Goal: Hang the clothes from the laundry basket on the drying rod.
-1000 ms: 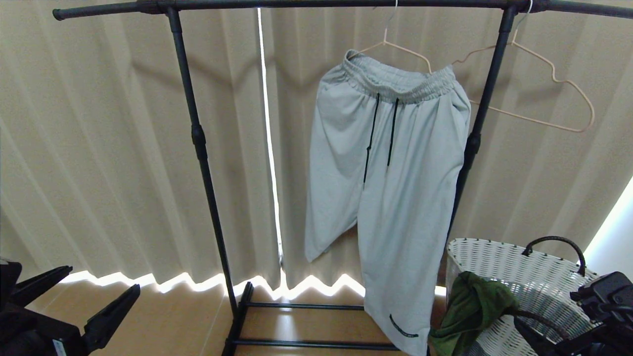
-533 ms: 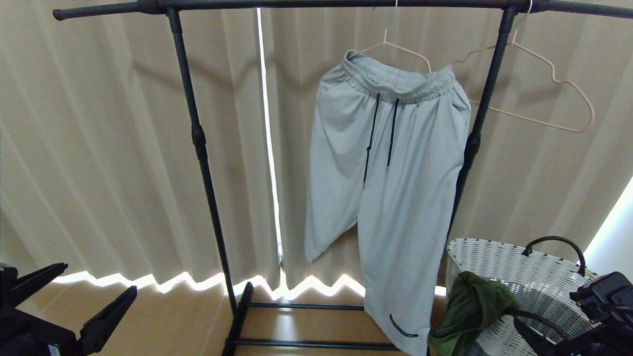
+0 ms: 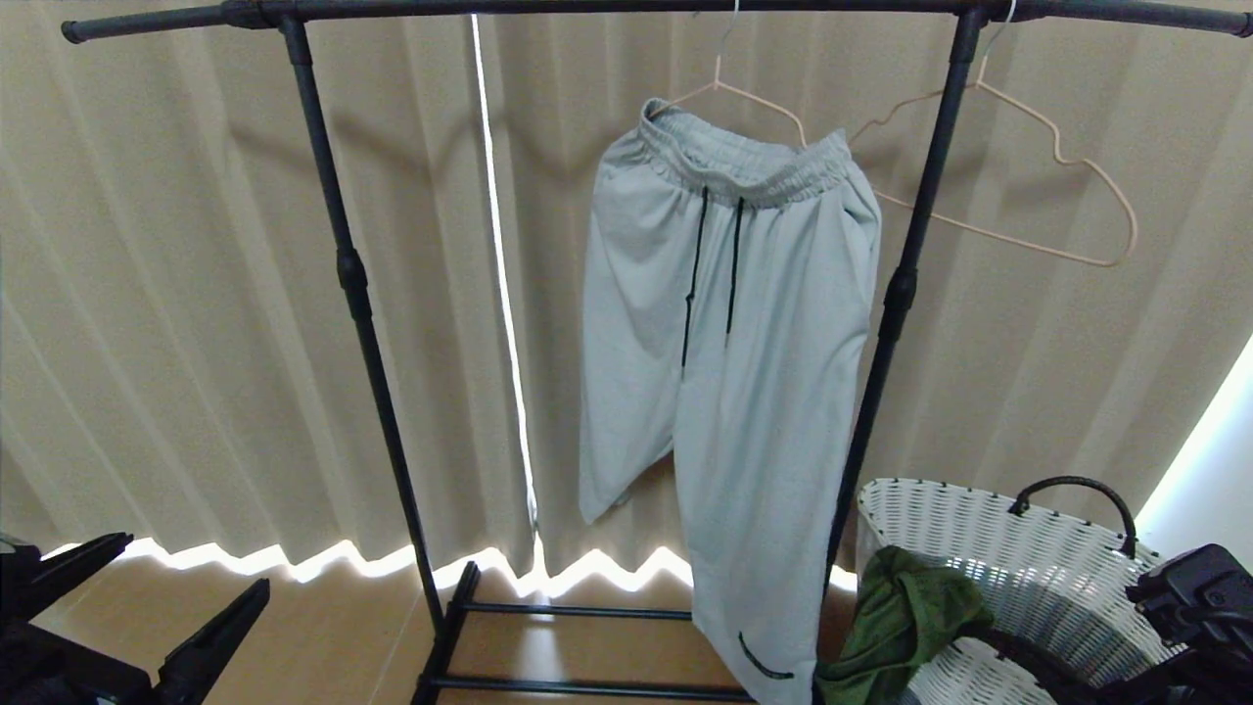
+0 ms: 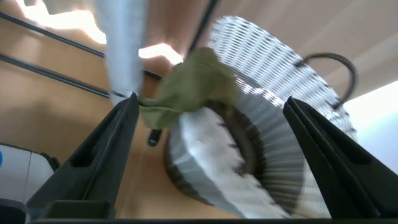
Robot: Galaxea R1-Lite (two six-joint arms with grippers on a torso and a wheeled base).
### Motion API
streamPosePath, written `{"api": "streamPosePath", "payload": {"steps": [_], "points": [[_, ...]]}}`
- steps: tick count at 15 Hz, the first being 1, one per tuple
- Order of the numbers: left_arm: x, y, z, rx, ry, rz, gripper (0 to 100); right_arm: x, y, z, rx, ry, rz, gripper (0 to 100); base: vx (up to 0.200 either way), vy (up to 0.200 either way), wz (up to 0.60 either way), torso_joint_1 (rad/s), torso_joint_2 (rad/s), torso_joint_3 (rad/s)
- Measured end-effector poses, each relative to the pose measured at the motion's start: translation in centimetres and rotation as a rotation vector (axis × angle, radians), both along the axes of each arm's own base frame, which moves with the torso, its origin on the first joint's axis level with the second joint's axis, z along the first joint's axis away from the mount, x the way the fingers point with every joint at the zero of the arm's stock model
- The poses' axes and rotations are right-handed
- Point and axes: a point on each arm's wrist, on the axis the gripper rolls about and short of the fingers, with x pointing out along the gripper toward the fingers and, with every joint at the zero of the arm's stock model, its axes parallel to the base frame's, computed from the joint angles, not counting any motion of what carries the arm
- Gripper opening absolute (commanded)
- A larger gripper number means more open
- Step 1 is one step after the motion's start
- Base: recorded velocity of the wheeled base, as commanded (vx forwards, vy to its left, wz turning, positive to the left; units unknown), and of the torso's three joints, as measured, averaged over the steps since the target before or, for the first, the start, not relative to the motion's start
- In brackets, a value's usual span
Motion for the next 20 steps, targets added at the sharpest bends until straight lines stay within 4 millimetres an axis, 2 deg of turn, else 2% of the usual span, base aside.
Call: {"api": "streamPosePath", "payload": {"steps": [4, 8, 12, 18, 20], "points": [[0.0, -0.1, -0.2, 0.001, 0.016, -0.012, 100, 0.0, 0.0, 0.0, -0.001, 0.001, -0.001, 100, 0.000, 0.000, 0.00, 0.000, 0.00, 0.000], [0.4, -0.6, -0.3, -0.028, 0.039, -0.113, 100, 0.1, 0.0, -0.2, -0.004, 0.015, 0.006, 100, 0.000, 0.000, 0.00, 0.000, 0.00, 0.000], [0.8, -0.7, 0.3, -0.071, 0.033, -0.113, 100, 0.8, 0.2, -1.1, -0.124, 0.091, 0.068, 100, 0.000, 0.000, 0.00, 0.000, 0.00, 0.000], [0.9, -0.7, 0.5, -0.074, 0.025, -0.118, 100, 3.0, 0.8, -3.0, -0.199, 0.243, 0.114, 100, 0.200, 0.000, 0.00, 0.006, 0.00, 0.001], [0.8, -0.8, 0.3, -0.074, 0.034, -0.144, 100, 4.1, 1.1, -3.5, -0.204, 0.279, 0.122, 100, 0.000, 0.000, 0.00, 0.000, 0.00, 0.000]]}}
